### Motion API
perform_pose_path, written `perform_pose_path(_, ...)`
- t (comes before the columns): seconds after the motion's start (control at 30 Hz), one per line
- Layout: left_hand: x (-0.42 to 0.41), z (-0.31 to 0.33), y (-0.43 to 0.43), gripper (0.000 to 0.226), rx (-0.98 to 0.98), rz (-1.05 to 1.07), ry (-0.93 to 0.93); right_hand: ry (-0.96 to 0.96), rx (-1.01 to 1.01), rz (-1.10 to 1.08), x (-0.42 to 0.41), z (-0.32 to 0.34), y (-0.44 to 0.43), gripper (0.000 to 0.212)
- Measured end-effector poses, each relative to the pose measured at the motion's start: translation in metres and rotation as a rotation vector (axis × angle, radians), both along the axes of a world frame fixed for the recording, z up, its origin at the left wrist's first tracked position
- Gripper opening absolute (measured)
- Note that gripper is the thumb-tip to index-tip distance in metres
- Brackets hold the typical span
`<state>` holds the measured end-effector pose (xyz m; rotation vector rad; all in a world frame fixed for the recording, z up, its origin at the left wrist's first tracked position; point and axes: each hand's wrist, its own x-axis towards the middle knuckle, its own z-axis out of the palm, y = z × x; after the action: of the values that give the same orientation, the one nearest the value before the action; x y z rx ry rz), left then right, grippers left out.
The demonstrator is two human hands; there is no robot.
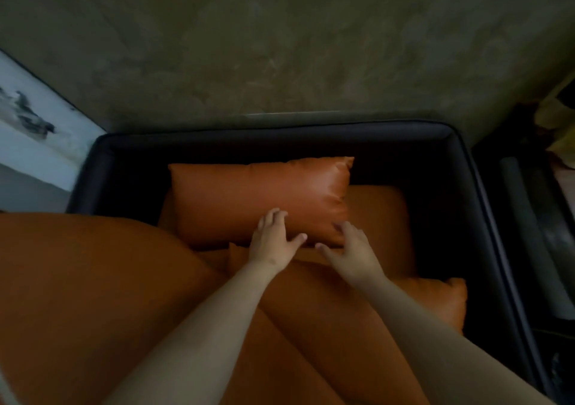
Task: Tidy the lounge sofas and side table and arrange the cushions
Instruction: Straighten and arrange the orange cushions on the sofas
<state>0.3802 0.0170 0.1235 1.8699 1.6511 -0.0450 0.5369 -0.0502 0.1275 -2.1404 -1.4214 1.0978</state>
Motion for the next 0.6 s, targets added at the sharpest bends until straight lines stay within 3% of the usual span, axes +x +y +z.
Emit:
perform_pose_path(0.13,-0.025,-0.005,0.039,0.068,0.101,0.049,0.024,-0.013,0.098,0.008,-0.025,-0.009,0.044,0.070)
perform_pose_path(0.27,-0.053,-0.005,0.080,0.086,0.184,-0.021,0.085,-0.140,0.191,0.088,-0.038,-0.013,0.087,0.081)
perform_pose_path(0.43,-0.075,-0.010,0.123,0.112,0.078,-0.162,0.101,-0.180,0.200,0.166,-0.055,-0.023,0.129,0.093)
perform_pose_path(0.6,-0.088,-0.017,0.148,0.114,0.026,-0.216,0.133,-0.149,0.180,0.128,-0.076,-0.038,0.138,0.089)
